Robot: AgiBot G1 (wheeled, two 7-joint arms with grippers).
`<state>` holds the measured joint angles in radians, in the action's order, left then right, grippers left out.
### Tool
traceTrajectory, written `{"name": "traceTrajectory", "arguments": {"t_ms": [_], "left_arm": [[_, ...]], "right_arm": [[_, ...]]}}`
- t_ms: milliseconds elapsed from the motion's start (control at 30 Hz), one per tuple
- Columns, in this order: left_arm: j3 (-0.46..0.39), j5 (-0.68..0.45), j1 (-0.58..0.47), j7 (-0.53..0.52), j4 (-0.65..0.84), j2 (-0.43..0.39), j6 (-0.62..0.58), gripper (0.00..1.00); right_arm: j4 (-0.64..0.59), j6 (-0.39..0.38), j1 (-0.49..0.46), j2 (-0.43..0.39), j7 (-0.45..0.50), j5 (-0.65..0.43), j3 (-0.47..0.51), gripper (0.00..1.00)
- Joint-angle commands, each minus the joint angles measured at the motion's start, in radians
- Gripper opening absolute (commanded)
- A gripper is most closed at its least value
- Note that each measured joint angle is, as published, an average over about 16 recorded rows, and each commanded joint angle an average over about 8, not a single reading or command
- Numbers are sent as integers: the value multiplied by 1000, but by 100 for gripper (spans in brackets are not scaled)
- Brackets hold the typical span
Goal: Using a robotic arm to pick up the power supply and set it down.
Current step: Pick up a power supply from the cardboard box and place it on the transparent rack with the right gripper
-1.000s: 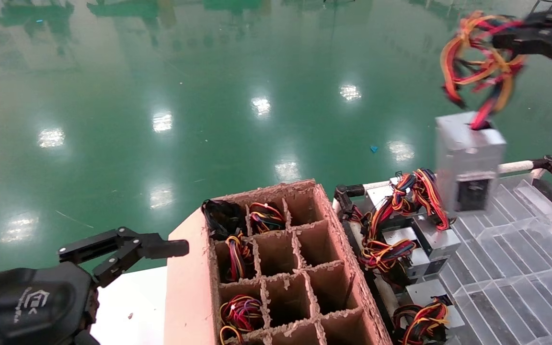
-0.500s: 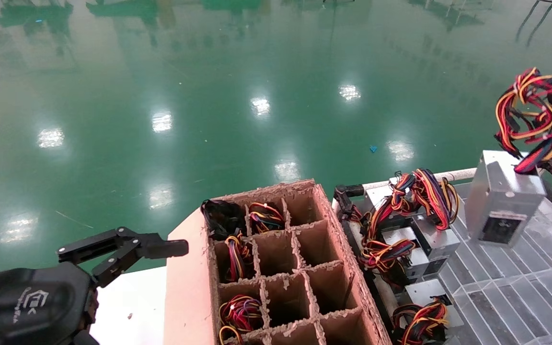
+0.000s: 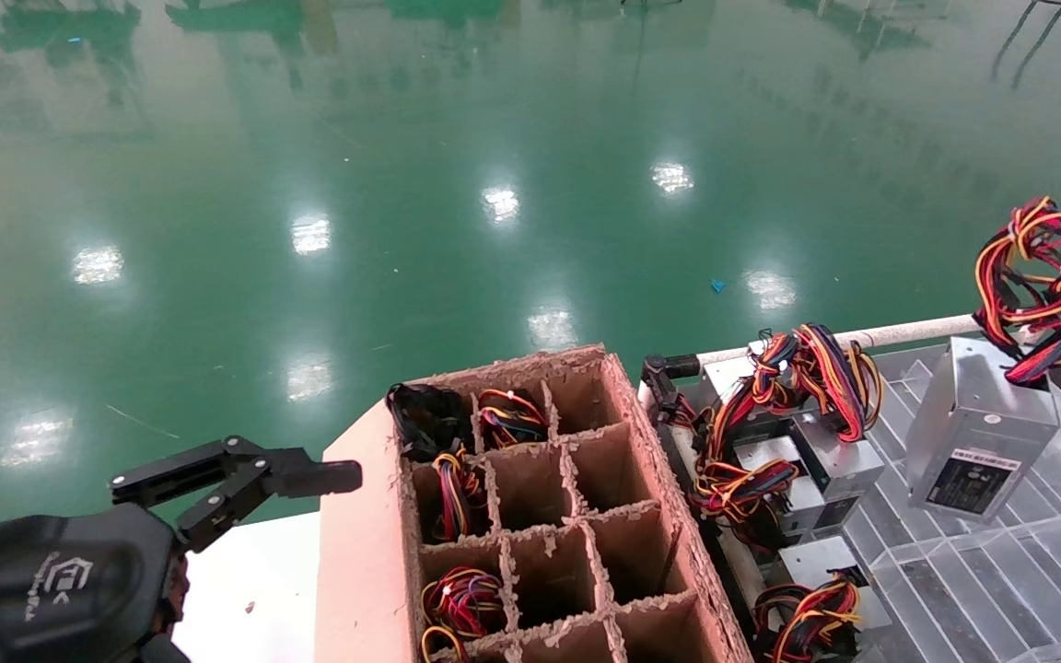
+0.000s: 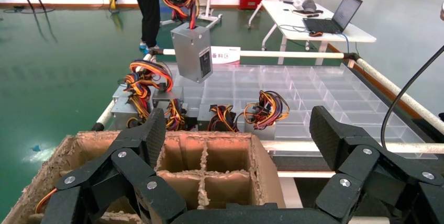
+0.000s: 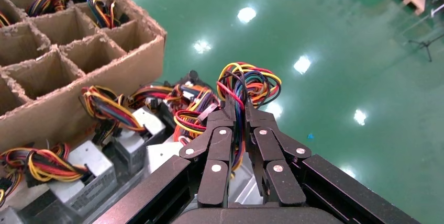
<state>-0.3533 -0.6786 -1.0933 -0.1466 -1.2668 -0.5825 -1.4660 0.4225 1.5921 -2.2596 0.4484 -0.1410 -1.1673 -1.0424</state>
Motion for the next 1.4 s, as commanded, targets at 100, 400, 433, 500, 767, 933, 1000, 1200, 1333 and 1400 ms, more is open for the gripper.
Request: {"name": "traceTrajectory", "arguments": {"t_ms": [100, 400, 433, 500, 767, 933, 1000, 1200, 1333, 1400], "left_arm": [[0, 0, 0, 0, 0, 0, 0, 100], [0, 0, 0, 0, 0, 0, 0, 100], [0, 0, 0, 0, 0, 0, 0, 100], [0, 0, 0, 0, 0, 0, 0, 100], [0, 0, 0, 0, 0, 0, 0, 100], [0, 0, 0, 0, 0, 0, 0, 100], [0, 0, 0, 0, 0, 0, 0, 100], [0, 0, 0, 0, 0, 0, 0, 100], [0, 0, 0, 0, 0, 0, 0, 100], [-1, 0, 0, 0, 0, 0, 0, 100]], "right_arm": [[-16, 1, 6, -3, -5, 11, -35, 0], [-51, -2, 46, 16, -33, 36, -105, 0], [-55, -2, 53, 19, -37, 41, -112, 0], [-63, -2, 68, 26, -44, 51, -123, 0], [-84, -5, 99, 51, -71, 81, -166, 0], [-91, -4, 104, 67, -75, 90, -191, 0], [-94, -4, 106, 71, -76, 95, -201, 0], [-101, -4, 109, 79, -79, 111, -226, 0], [-101, -4, 107, 81, -79, 121, -243, 0], [-100, -3, 107, 82, -78, 126, -253, 0]]}}
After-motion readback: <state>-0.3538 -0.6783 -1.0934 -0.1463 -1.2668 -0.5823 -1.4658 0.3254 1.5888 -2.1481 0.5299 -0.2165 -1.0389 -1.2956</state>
